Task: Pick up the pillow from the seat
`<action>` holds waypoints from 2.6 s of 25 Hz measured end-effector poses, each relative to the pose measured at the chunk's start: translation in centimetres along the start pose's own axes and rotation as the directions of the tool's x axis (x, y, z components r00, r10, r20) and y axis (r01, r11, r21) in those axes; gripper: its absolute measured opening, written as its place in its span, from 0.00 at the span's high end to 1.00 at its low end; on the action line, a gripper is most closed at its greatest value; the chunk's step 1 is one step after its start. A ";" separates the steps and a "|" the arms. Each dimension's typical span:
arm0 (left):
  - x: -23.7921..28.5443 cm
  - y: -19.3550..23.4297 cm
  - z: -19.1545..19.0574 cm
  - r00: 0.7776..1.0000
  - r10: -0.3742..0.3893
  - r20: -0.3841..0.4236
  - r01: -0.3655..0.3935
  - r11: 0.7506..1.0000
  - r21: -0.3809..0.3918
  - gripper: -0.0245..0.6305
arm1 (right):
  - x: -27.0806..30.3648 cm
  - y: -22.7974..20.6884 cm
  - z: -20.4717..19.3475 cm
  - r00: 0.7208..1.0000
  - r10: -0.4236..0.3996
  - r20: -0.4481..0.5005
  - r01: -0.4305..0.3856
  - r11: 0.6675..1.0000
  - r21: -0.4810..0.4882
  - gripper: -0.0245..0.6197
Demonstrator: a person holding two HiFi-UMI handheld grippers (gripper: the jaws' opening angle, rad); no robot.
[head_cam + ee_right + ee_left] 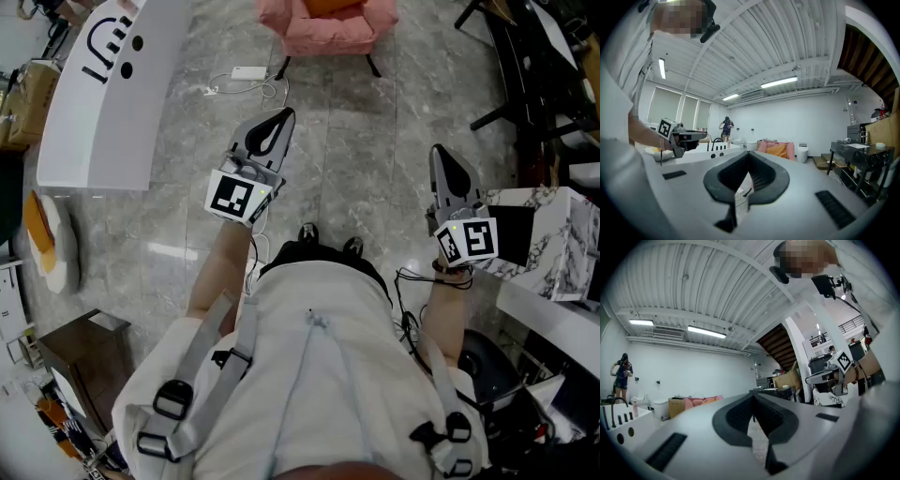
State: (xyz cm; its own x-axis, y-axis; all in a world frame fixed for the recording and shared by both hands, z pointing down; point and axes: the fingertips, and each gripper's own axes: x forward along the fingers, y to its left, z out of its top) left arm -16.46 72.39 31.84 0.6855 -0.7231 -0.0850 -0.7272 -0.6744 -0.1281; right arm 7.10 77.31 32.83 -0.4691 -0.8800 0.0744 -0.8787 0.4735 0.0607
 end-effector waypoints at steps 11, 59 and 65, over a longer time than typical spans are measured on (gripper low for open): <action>-0.6 1.0 0.1 1.000 -0.011 0.004 0.011 1.000 0.013 0.95 | 1.2 2.0 -0.1 0.998 0.056 -0.029 -0.056 0.998 -0.022 0.94; 18.3 10.3 -7.4 0.991 -0.031 -0.132 0.003 0.978 -0.210 0.22 | 20.2 -16.2 -2.7 0.984 0.159 -0.082 -0.152 0.985 0.087 0.36; 20.8 12.3 -7.5 0.990 -0.001 -0.138 -0.029 0.976 -0.217 0.21 | 23.3 -18.7 -2.5 0.980 0.181 -0.081 -0.174 0.981 0.083 0.36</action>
State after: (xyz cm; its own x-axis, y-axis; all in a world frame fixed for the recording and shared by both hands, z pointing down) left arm -11.38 47.96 35.95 0.6750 -0.7360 0.0525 -0.7371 -0.6694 0.0922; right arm 12.78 48.06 35.94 -0.6113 -0.7741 0.1644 -0.7880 0.6147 -0.0356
